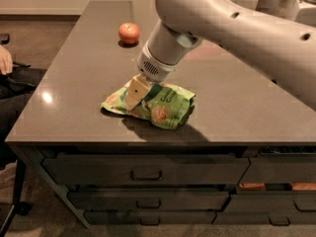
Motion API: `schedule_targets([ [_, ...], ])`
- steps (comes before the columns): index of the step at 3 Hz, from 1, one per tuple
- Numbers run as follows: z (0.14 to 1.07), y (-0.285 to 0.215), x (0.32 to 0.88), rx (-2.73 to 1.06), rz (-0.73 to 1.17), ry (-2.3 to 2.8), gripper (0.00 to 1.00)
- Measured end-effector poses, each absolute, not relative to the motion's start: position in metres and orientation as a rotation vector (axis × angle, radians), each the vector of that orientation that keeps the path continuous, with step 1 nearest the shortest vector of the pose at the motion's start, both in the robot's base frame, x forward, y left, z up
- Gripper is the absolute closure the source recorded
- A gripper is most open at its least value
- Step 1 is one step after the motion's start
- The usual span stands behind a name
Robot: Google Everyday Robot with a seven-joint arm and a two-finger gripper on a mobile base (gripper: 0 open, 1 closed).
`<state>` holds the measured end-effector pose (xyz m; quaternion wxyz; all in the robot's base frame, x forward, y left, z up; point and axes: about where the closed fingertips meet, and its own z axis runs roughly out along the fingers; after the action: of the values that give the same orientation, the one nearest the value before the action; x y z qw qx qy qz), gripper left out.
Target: Move green rice chip bag near rxbar blueberry
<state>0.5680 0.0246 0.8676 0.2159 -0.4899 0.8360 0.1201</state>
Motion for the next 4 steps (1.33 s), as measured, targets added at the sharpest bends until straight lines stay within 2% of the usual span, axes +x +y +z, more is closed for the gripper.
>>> schedule_targets([
  [2,0.876,0.022,0.577,-1.501,0.303,2.283,0.73],
  [3,0.891,0.016,0.600,-1.493,0.281,2.295,0.97],
  [4,0.911,0.008,0.631,-1.449,0.264,2.289,1.00],
])
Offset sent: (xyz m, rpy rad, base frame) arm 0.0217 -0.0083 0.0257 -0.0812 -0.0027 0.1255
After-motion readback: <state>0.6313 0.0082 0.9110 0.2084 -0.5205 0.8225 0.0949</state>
